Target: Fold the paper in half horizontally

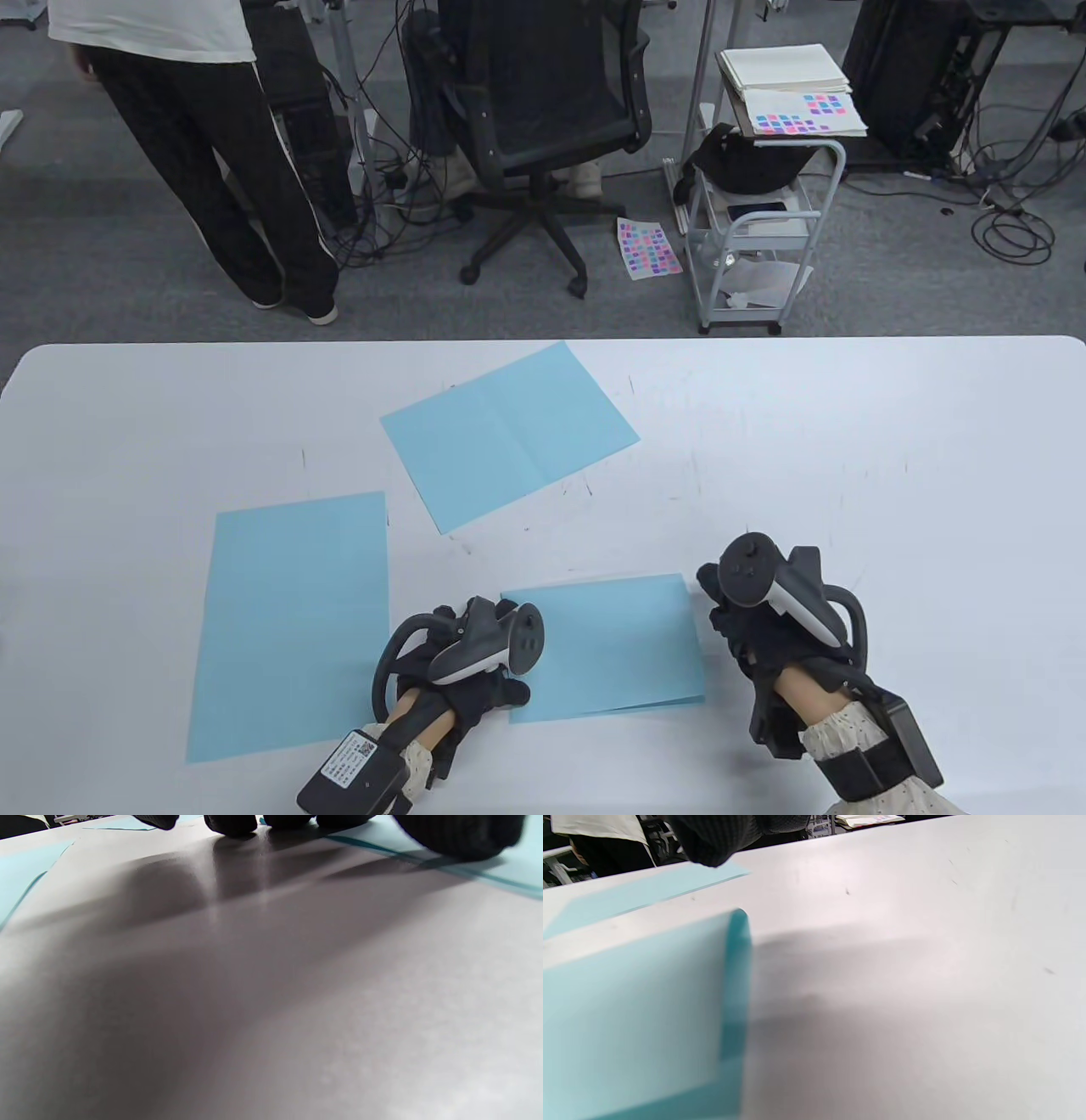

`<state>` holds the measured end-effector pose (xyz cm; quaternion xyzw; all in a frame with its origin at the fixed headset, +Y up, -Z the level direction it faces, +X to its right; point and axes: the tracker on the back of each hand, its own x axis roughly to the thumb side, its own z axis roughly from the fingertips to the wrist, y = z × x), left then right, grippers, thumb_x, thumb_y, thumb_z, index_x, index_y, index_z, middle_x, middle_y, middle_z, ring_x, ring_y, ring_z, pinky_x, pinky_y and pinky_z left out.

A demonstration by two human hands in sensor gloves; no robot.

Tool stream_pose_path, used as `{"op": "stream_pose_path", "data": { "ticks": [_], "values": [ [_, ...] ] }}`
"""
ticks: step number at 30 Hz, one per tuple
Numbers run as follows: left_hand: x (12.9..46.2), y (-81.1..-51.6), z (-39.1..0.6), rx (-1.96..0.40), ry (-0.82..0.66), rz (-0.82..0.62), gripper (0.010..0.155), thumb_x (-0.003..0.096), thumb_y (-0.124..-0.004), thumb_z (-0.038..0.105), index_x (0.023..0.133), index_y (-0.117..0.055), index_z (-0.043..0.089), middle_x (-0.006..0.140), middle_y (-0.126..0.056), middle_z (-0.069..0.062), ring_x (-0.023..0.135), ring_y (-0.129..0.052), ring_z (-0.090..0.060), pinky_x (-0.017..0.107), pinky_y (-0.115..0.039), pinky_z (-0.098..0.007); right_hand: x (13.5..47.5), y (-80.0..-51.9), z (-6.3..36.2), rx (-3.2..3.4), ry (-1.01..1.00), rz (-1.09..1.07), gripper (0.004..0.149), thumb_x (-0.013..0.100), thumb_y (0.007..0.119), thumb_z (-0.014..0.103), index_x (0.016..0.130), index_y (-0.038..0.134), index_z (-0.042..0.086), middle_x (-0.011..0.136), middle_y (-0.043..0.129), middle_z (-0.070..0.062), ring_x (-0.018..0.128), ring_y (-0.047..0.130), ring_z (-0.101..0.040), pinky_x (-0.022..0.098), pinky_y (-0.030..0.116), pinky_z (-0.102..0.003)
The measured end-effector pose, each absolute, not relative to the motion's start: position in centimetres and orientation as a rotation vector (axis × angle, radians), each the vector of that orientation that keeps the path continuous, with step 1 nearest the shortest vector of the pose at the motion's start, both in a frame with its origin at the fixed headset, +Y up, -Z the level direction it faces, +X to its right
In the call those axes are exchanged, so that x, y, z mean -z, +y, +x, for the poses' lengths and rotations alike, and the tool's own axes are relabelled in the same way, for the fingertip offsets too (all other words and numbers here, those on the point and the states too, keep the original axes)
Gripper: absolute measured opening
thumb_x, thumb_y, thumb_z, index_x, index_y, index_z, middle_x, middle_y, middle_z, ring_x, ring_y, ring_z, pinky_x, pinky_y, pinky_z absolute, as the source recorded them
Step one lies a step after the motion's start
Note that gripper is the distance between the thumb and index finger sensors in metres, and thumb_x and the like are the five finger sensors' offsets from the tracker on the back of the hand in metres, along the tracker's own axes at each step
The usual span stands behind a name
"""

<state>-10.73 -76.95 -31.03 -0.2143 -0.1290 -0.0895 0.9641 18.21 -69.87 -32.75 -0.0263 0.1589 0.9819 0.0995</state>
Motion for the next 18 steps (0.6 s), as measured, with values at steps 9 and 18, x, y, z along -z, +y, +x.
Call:
{"op": "stream_pose_path", "data": {
  "ticks": [9, 18],
  "values": [
    [31.1, -76.9, -11.0, 0.164, -0.26, -0.455, 0.073, 0.0316, -0.074, 0.06, 0.099, -0.046, 0.054, 0.116, -0.037, 0.022, 0.115, -0.045, -0.02, 0.086, -0.049, -0.05, 33.9, -71.3, 10.8, -2.921, 0.537, 0.203, 0.063, 0.05, 0.068, 0.039, 0.106, 0.04, 0.039, 0.119, 0.03, 0.009, 0.109, 0.019, -0.032, 0.075, 0.021, -0.065],
    [31.1, -77.0, -11.2, 0.15, -0.262, -0.466, 0.075, 0.0336, -0.074, 0.058, 0.101, -0.042, 0.053, 0.117, -0.036, 0.02, 0.115, -0.044, -0.021, 0.086, -0.049, -0.05, 34.2, -76.9, 7.3, -2.882, 0.784, 0.27, 0.067, 0.049, 0.067, 0.043, 0.106, 0.032, 0.043, 0.118, 0.019, 0.014, 0.108, 0.008, -0.03, 0.073, 0.012, -0.065]
  ]
}}
